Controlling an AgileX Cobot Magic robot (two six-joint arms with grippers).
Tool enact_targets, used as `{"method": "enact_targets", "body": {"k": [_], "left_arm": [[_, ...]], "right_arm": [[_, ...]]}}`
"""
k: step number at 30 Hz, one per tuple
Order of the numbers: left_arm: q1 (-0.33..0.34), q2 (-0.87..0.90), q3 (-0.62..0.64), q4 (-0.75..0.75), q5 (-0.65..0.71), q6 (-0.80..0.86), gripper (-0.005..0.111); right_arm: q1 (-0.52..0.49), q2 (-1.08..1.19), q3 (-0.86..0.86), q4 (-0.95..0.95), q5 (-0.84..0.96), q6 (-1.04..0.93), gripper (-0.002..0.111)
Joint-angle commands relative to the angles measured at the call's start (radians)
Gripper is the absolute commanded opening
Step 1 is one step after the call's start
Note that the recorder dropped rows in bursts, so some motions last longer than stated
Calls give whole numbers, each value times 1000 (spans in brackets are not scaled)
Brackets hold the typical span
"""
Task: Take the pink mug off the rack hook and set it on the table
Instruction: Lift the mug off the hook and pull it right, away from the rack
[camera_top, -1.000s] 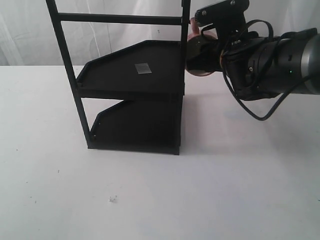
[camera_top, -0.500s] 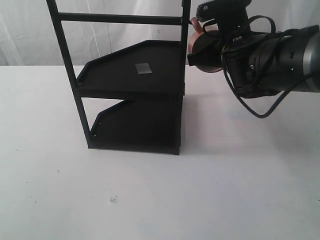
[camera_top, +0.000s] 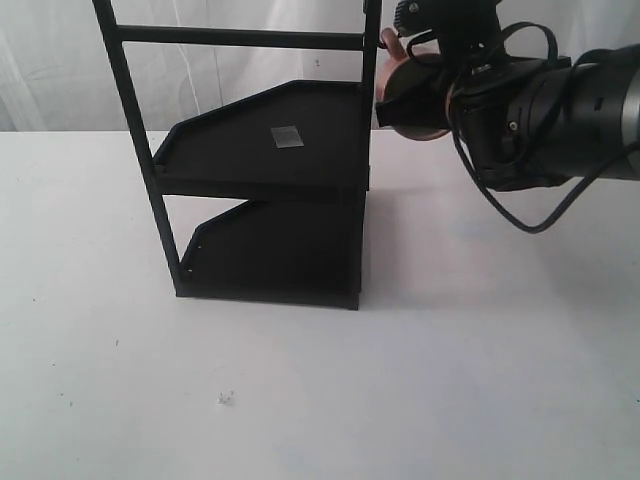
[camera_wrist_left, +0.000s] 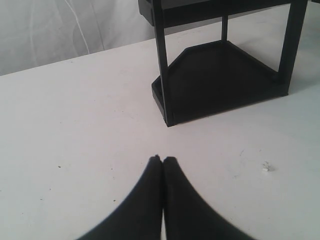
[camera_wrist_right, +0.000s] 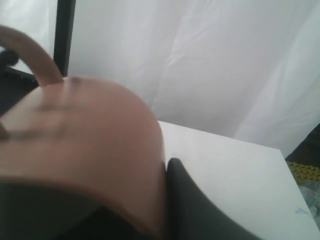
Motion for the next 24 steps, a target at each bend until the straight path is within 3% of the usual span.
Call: {"method": "enact_targets", "body": {"k": [1, 11, 24], "left_arm": [[3, -5, 4, -1, 5, -5, 0], [3, -5, 4, -1, 5, -5, 0], [3, -5, 4, -1, 5, -5, 0]], "right_arm": [[-6, -32, 0, -12, 22, -4, 0], [-6, -56, 0, -12, 76, -4, 0], [-47, -72, 0, 57, 83, -190, 0]]}}
